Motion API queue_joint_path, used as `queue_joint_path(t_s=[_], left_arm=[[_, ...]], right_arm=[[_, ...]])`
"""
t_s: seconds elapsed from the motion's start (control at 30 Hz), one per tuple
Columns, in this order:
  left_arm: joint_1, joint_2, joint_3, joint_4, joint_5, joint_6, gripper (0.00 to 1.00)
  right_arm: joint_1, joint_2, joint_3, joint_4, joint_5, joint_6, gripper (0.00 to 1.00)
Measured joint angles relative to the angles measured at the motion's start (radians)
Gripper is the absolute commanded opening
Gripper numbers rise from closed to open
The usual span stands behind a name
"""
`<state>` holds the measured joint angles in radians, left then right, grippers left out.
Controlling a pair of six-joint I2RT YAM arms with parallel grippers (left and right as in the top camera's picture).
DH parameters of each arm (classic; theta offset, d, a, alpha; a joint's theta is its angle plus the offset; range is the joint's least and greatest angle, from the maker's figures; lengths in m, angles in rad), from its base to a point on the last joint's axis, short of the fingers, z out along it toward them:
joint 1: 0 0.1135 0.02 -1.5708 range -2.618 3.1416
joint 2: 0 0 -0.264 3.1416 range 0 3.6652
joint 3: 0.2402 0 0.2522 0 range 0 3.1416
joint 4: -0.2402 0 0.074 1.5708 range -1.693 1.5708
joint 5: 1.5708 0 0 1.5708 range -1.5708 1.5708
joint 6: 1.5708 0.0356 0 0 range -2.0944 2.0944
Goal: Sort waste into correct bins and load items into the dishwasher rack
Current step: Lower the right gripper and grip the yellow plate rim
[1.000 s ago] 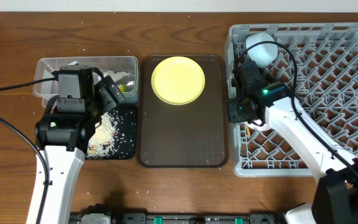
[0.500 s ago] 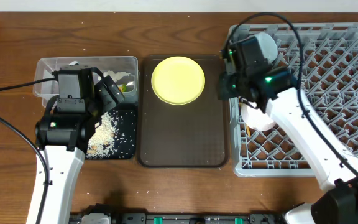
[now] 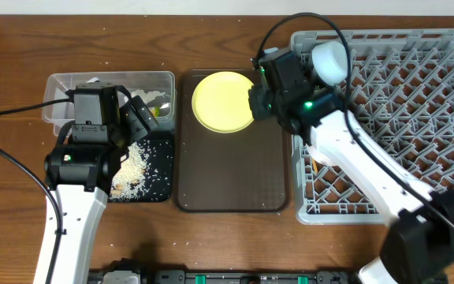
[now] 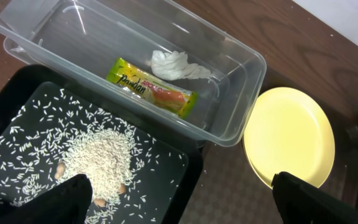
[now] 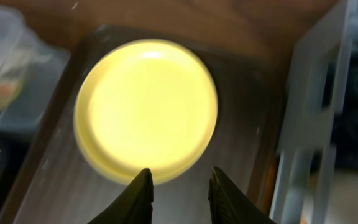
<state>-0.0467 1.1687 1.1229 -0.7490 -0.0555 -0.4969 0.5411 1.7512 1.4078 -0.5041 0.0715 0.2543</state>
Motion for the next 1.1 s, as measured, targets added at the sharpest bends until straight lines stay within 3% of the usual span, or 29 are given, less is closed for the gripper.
queue_joint_path(t_s=[0.3,0.63,0.83,1.1], left_arm=[[0.000,0.000,0.000,0.000,0.000,0.000,0.95],[0.000,0.000,0.000,0.000,0.000,0.000,0.95],[0.000,0.000,0.000,0.000,0.000,0.000,0.96],[0.000,0.000,0.000,0.000,0.000,0.000,0.95]], right_arm=[[0.000,0.213,0.000,0.225,0.077,-0.002,0.36],[0.000,0.379,-0.001,0.321,0.162,-0.003,0.39],[0.000,0.416,-0.001,0.326,0.169,-0.003,0.31],[0.000,0.419,0.000,0.300,0.174,-0.003,0.09]])
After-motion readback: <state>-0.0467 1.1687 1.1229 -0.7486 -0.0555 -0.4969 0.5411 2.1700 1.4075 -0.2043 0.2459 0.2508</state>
